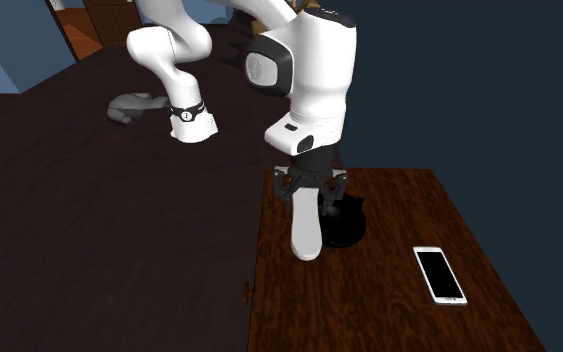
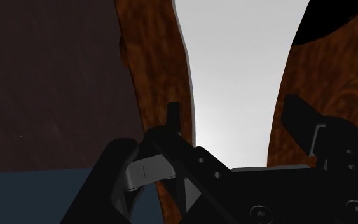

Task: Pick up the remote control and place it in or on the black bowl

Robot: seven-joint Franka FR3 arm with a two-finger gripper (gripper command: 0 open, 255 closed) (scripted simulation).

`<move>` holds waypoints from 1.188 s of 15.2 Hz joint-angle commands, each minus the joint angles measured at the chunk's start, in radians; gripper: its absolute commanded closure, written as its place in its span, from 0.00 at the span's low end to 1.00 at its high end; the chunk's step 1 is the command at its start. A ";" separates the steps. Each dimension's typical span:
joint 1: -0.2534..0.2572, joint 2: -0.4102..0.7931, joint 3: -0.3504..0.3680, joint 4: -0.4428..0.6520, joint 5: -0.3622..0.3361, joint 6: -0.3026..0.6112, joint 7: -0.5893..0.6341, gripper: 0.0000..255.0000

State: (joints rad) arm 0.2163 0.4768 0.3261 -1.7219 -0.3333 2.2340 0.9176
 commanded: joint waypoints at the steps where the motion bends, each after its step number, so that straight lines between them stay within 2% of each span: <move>1: 0.029 -0.003 0.008 -0.001 -0.005 -0.008 0.040 1.00; 8: 0.150 0.003 0.039 0.022 -0.027 -0.051 0.193 1.00; 18: 0.164 0.075 0.015 -0.008 -0.069 0.045 0.229 1.00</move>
State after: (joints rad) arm 0.3802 0.5445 0.3441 -1.7243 -0.3970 2.2661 1.1431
